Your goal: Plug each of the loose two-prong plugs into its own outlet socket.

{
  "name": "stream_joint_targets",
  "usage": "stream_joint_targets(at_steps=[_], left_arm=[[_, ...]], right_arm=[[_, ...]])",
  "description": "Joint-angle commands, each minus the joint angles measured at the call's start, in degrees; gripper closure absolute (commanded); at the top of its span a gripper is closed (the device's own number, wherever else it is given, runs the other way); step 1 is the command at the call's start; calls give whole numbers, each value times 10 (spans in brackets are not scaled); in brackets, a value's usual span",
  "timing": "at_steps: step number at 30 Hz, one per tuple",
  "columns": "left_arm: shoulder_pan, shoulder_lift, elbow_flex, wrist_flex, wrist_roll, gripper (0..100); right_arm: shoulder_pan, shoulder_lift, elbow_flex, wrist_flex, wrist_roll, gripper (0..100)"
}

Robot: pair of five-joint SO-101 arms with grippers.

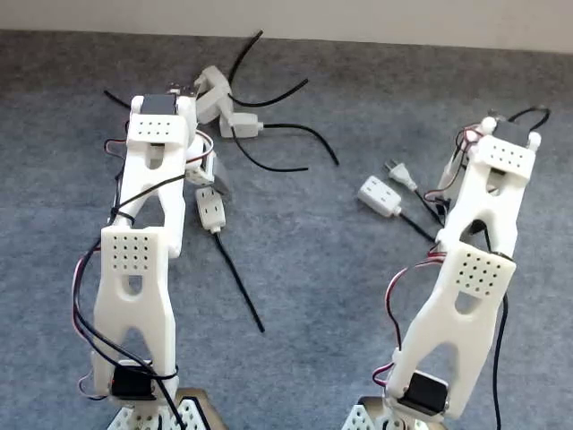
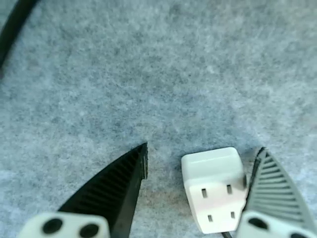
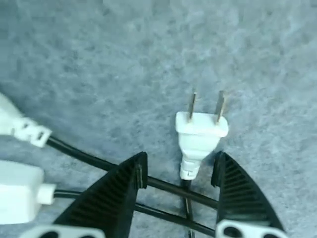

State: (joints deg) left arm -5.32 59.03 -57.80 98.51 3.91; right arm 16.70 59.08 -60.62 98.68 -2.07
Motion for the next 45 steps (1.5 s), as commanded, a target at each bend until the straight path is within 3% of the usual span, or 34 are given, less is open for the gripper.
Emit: stream_joint_targets(at_steps=[1, 16, 34, 45], left_arm=[[0, -6, -18, -5, 1, 663], [0, -6, -18, -4, 1, 663], [0, -6, -18, -4, 1, 663], [0, -6, -18, -4, 1, 663]], right_arm=[[-7, -24, -3, 4, -6, 782], [-22, -71, -47, 17, -7, 782], [11, 51, -50, -23, -4, 782], [0, -69, -51, -1, -7, 782]])
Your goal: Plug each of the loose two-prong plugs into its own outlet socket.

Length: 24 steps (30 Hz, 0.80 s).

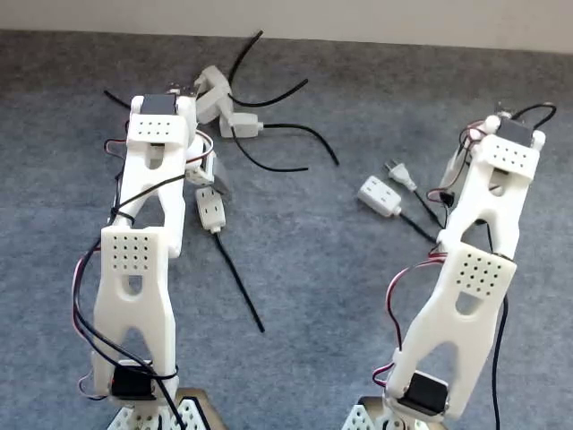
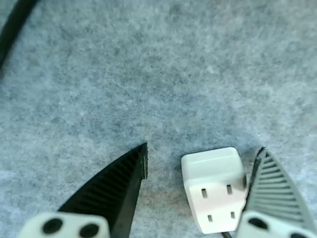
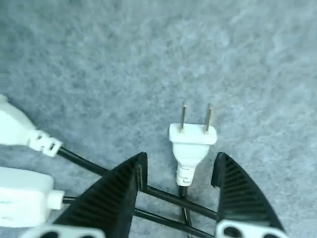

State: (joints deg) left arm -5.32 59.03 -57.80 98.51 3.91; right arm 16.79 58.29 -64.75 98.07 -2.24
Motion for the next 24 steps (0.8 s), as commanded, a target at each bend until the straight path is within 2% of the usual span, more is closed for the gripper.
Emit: stream_joint_targets(at_steps=[1, 10, 24], left_arm=[[0, -6, -18, -4, 1, 663], [0, -6, -18, -4, 1, 663], [0, -6, -18, -4, 1, 663]], right_arm=[[-4, -64, -8, 4, -5, 782], [-31, -18, -8, -3, -5, 782], [15, 51, -8, -29, -3, 782]])
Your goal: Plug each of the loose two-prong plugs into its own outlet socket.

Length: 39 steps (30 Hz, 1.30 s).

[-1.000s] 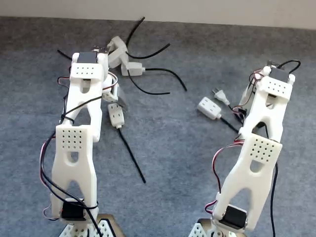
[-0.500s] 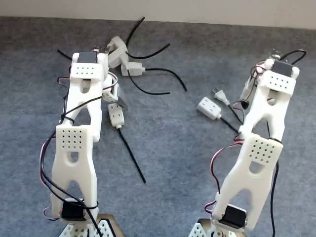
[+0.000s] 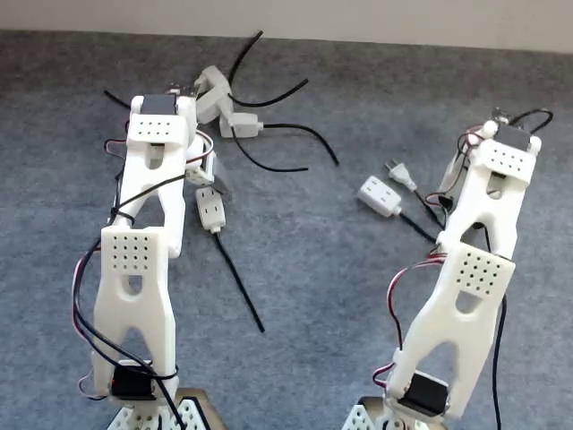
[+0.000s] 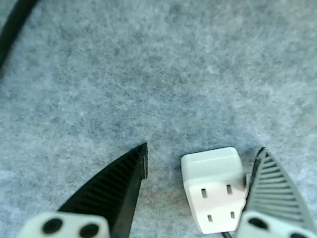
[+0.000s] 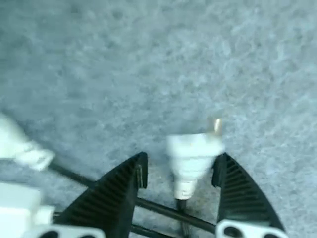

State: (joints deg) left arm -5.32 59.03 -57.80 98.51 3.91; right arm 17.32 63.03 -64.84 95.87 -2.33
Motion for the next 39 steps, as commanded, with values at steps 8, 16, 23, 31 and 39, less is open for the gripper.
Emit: stream_joint_targets(at_steps=[8, 16, 23, 31, 39], left_arm=[[0, -6, -18, -4, 2, 663], [0, -6, -18, -4, 2, 663], [0, -6, -18, -4, 2, 663], [0, -6, -18, -4, 2, 663], [0, -6, -18, -4, 2, 663]], right_arm=[[11, 29, -8, -7, -2, 782], [2, -73, -8, 22, -4, 782], [-25, -103, -7, 17, -4, 782], [-29, -61, -7, -6, -4, 782], [0, 15, -7, -34, -2, 782]])
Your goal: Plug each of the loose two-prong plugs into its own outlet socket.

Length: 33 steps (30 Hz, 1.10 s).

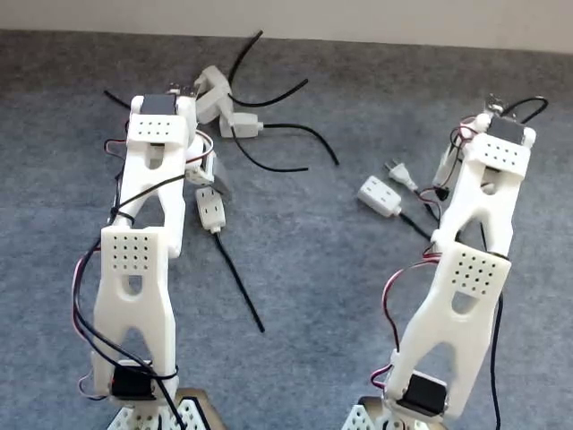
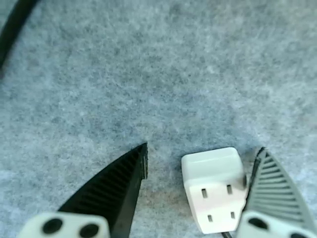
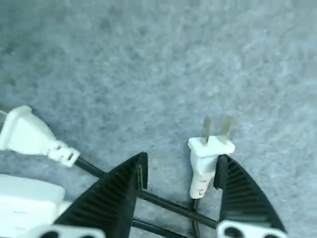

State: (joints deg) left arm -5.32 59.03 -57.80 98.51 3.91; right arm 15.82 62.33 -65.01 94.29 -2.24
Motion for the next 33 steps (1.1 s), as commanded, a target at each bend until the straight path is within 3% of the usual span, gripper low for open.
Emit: stream_joint_targets(at_steps=[1, 13, 21, 33], left_arm=[[0, -6, -18, -4, 2, 663], [0, -6, -17, -3, 2, 663], [0, -6, -17, -3, 2, 663], [0, -6, -17, -3, 2, 663]], right_arm=[[15, 28, -6, -20, -3, 782], [16, 67, -6, -20, -2, 783], [35, 68, -26, -17, -3, 954], [69, 71, -182, 59, -2, 944]])
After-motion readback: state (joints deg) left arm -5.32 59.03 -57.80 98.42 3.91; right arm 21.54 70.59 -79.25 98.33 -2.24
